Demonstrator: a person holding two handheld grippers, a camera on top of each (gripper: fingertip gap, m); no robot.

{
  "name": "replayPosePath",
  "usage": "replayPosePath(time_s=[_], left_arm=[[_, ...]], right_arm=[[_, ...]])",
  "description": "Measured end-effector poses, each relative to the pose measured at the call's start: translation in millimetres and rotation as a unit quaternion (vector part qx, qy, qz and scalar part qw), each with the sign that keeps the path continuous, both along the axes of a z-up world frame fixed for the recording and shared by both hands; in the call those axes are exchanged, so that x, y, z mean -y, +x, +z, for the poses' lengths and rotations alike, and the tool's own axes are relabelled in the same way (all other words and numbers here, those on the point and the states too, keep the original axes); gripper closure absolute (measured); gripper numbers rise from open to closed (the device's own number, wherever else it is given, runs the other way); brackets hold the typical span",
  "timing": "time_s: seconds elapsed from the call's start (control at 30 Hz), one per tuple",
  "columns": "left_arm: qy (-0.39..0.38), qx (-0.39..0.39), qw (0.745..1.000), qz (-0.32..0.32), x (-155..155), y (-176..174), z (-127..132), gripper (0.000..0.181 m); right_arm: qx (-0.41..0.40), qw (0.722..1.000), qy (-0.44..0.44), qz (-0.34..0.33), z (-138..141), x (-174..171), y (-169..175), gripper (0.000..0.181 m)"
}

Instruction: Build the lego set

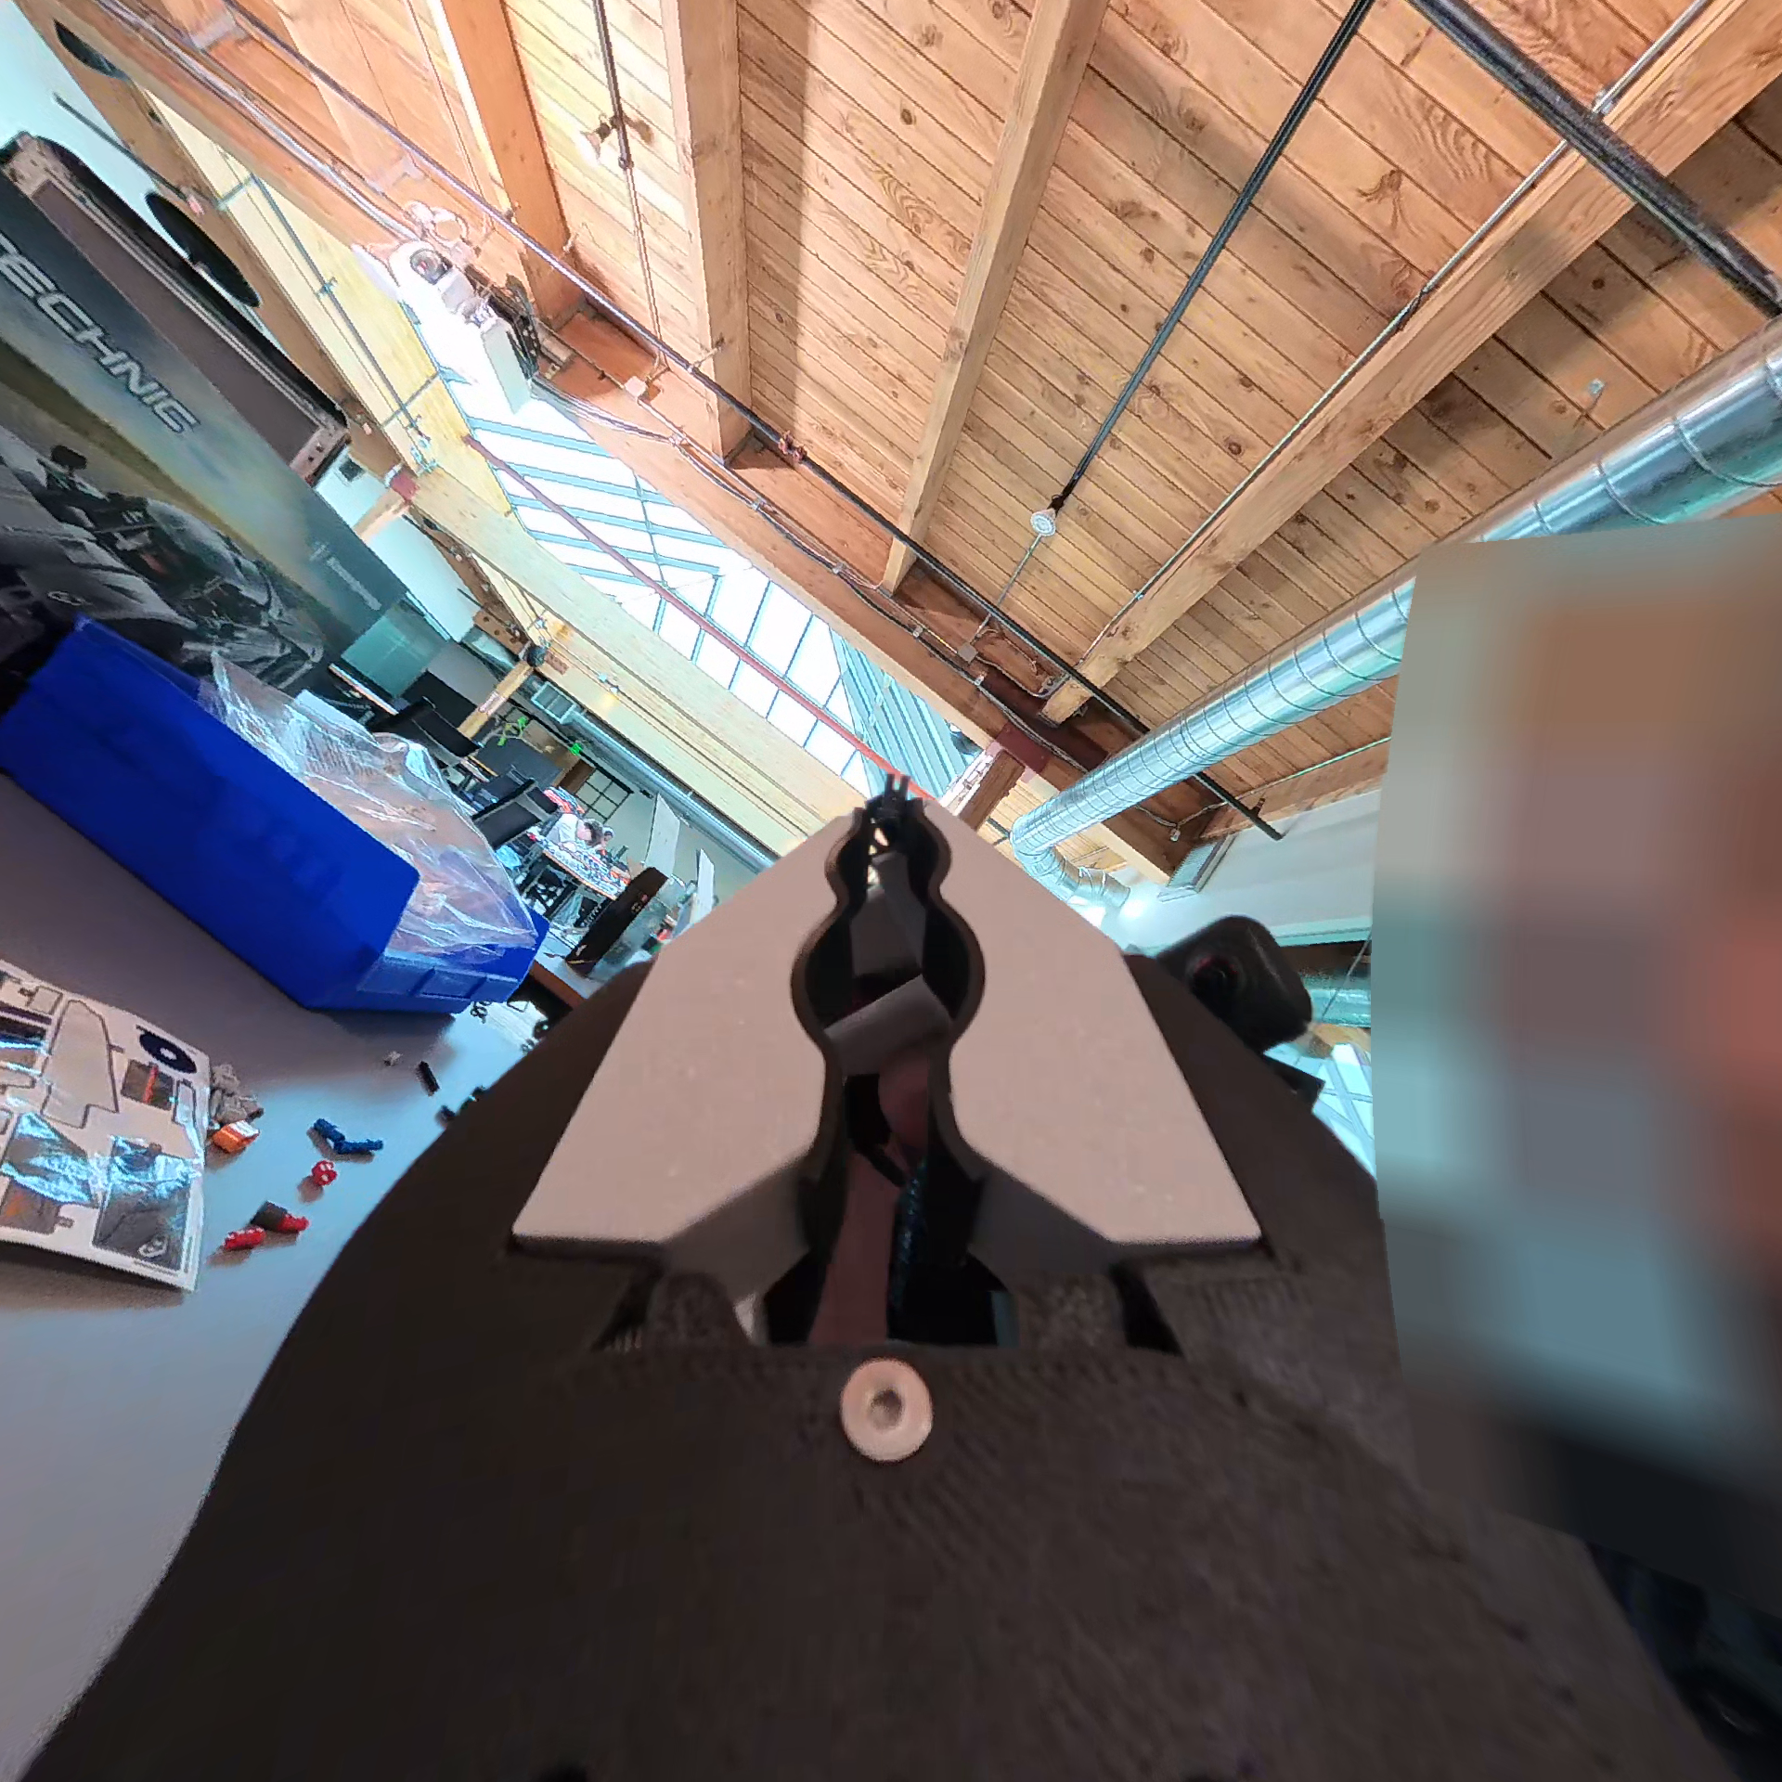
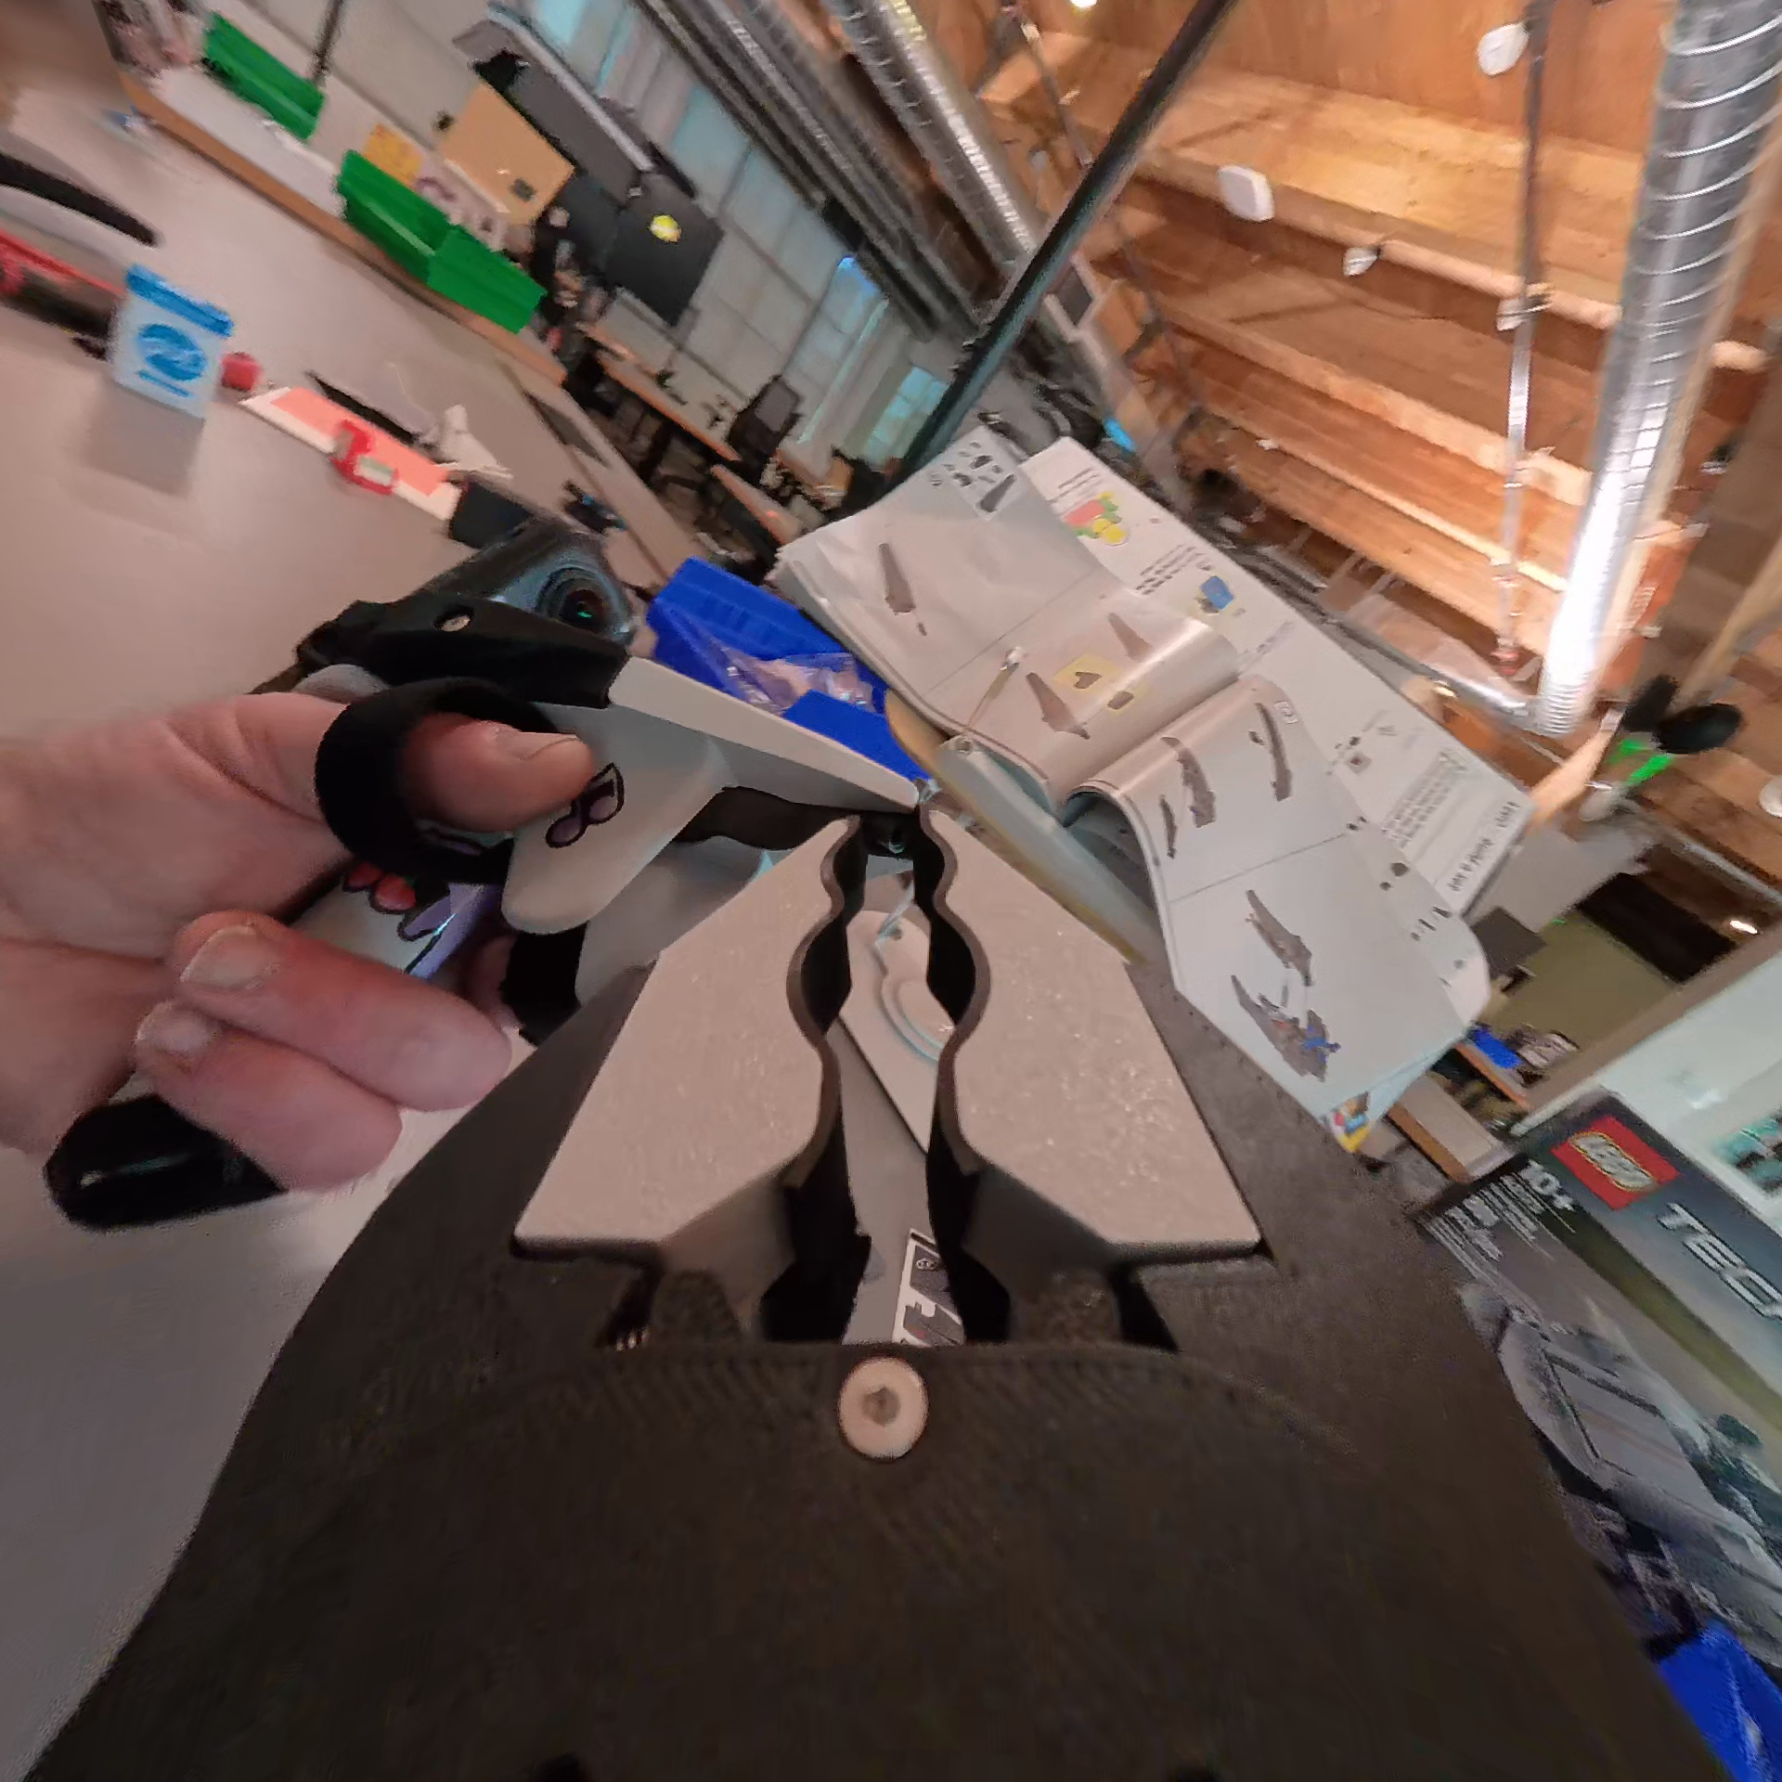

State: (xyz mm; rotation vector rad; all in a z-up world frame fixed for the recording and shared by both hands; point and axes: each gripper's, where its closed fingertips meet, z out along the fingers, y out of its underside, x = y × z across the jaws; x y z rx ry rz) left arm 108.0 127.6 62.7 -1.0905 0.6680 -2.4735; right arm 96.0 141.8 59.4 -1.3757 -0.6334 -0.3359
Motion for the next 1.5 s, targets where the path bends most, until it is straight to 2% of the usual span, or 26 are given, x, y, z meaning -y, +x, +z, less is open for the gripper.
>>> replayPosePath(time_s=[0.23,0.3,0.43,0.5,0.8,1.13,1.23,1.37,1.43,1.5], left_arm=[[-0.001,-0.016,1.000,-0.027,14.4,7.8,-12.0,0.177],[-0.011,-0.013,0.999,-0.028,16.3,9.9,-13.2,0.177],[-0.021,0.003,1.000,-0.004,10.6,9.1,-5.5,0.177],[-0.030,0.010,0.999,-0.007,12.3,9.4,-3.9,0.177],[-0.055,0.028,0.998,-0.013,17.7,8.1,2.7,0.177],[-0.076,0.038,0.996,-0.028,22.8,4.9,1.2,0.177],[-0.062,0.028,0.998,-0.012,21.7,2.8,0.8,0.174],[0.009,-0.003,0.998,0.069,5.3,-10.6,0.3,0.159],[0.084,-0.027,0.989,0.121,-5.1,-25.7,2.6,0.155],[0.181,-0.076,0.969,0.148,-11.7,-39.9,-1.7,0.156]], right_arm=[[0.039,0.986,-0.129,0.100,-14.0,15.4,6.5,0.174],[0.050,0.982,-0.148,0.110,-16.0,18.2,8.6,0.175],[0.052,0.994,-0.081,0.051,-8.8,12.6,9.0,0.171],[0.058,0.997,-0.043,0.023,-8.4,13.8,7.3,0.163],[0.072,0.992,0.084,-0.062,0.9,22.5,9.0,0.172],[0.021,0.996,0.075,-0.032,-1.6,29.1,6.1,0.178],[0.009,0.998,0.067,-0.019,-2.2,31.3,5.2,0.178],[-0.029,0.998,0.062,0.003,0.0,39.6,7.1,0.178],[-0.045,0.998,0.043,0.011,-4.9,42.8,7.6,0.178],[-0.058,0.998,0.010,0.020,-15.7,44.6,5.9,0.177]])
